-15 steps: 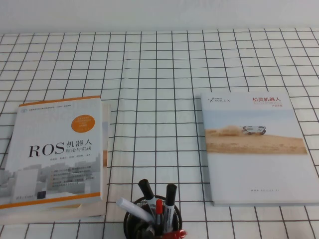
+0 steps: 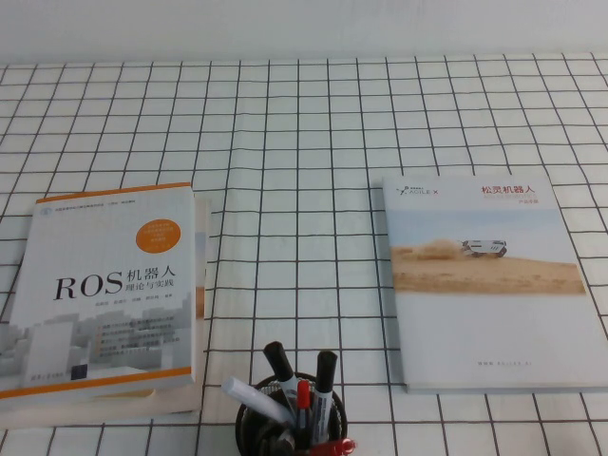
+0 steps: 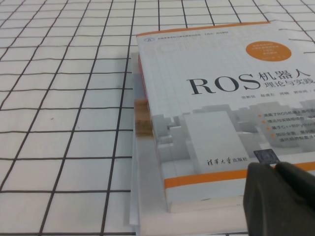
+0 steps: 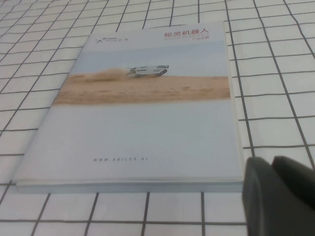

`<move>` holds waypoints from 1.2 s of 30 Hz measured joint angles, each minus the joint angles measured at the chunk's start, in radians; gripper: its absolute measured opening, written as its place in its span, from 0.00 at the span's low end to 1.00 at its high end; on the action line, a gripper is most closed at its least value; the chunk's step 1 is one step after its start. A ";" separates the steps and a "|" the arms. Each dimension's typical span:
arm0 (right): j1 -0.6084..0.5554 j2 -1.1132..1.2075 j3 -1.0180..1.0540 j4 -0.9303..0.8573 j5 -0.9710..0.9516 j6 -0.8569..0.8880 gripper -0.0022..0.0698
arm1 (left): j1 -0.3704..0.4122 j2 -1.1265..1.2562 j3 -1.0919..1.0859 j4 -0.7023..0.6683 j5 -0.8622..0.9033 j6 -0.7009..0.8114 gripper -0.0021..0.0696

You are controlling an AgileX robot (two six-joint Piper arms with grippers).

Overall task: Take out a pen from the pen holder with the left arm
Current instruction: 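Take a marker out of the pen holder and lay it on the table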

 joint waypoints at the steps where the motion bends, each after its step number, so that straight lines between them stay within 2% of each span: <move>1: 0.000 0.000 0.000 0.000 0.000 0.000 0.01 | 0.000 0.000 0.000 0.000 0.000 0.000 0.02; 33: 0.000 0.000 0.000 0.000 0.000 0.000 0.01 | 0.000 0.000 0.000 0.000 -0.002 0.000 0.02; 36: 0.000 0.000 0.000 0.000 0.000 0.000 0.01 | 0.000 0.000 0.000 -0.042 -0.039 -0.007 0.02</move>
